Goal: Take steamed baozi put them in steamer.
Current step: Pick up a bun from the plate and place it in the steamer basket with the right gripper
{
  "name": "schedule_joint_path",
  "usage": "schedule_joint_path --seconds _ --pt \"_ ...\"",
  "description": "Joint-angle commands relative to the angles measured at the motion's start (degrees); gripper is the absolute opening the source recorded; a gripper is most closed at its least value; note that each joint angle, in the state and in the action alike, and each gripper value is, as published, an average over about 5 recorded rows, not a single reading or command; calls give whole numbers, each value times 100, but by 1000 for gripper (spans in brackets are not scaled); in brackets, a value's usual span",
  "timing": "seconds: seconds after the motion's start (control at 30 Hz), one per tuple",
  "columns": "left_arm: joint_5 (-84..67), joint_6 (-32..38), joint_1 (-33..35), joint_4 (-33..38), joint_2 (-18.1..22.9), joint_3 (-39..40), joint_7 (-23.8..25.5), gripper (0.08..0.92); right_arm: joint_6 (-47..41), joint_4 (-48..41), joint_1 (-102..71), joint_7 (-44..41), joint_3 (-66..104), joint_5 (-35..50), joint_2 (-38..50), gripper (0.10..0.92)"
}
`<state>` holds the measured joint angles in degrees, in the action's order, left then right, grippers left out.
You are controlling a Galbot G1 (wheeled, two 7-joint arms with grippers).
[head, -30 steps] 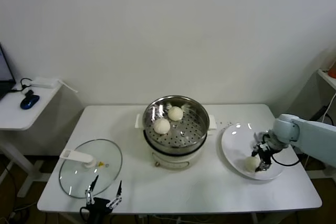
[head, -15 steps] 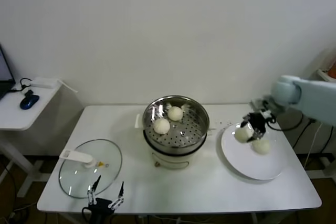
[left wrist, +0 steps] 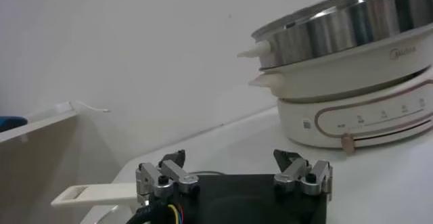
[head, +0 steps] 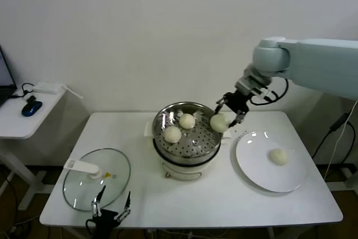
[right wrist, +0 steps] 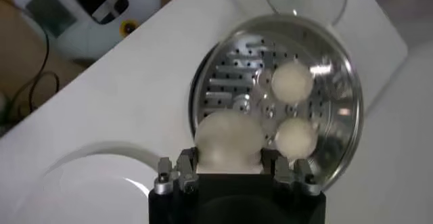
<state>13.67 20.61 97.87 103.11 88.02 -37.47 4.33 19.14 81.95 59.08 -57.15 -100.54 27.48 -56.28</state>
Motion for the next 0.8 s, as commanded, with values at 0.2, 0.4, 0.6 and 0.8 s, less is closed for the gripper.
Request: schedule_joint_path --seconds 0.2,0.4,0.6,0.8 --pt "-12 21 -29 -56 40 -32 -49 823 1835 -730 -1352 741 737 -2302 -1393 612" --pt "-12 28 -51 -89 39 -75 -54 823 1845 -1012 -2001 817 938 -2628 -1490 611" --pt "-13 35 -59 -108 46 -100 -59 823 1866 -1391 -2413 876 999 -2630 -1606 611" --pt "-14 35 -80 -138 52 -107 -64 823 1897 -1594 -2493 904 971 -2551 -1628 611"
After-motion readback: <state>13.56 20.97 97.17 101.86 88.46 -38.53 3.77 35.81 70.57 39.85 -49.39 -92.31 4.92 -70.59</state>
